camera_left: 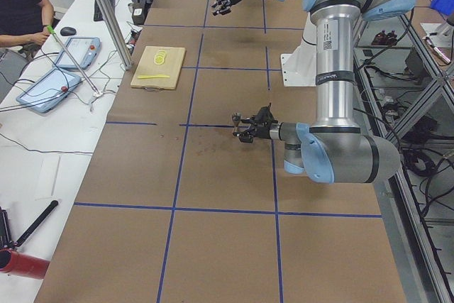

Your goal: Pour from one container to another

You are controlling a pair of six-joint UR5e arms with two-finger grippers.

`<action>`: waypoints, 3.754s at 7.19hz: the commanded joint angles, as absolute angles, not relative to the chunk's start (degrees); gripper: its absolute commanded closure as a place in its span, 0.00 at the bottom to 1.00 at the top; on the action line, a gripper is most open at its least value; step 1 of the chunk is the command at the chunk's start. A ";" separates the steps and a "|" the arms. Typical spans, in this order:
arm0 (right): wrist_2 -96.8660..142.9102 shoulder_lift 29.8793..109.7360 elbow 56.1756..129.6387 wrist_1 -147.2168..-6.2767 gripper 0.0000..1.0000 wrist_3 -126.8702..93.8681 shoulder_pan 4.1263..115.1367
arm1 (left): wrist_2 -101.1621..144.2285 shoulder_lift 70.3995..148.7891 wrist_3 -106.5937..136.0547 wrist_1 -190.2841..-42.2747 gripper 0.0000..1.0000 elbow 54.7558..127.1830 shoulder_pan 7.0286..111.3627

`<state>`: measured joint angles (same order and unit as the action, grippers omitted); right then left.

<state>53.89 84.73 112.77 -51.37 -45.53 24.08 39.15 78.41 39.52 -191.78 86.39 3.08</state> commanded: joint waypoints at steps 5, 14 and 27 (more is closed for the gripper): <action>53.96 84.90 112.59 -51.33 1.00 -45.61 24.26 | 55.60 62.32 37.18 -190.82 0.01 92.04 9.79; 53.35 85.78 104.21 -40.35 1.00 -53.00 24.17 | 125.18 88.50 28.30 -140.94 0.00 88.93 69.67; 35.51 97.29 94.93 -24.61 0.92 -63.11 9.76 | 135.26 87.71 31.90 -129.73 0.00 96.50 72.42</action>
<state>35.35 97.32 95.50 -24.61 -63.10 9.80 135.33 87.70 31.60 -129.72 96.33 72.42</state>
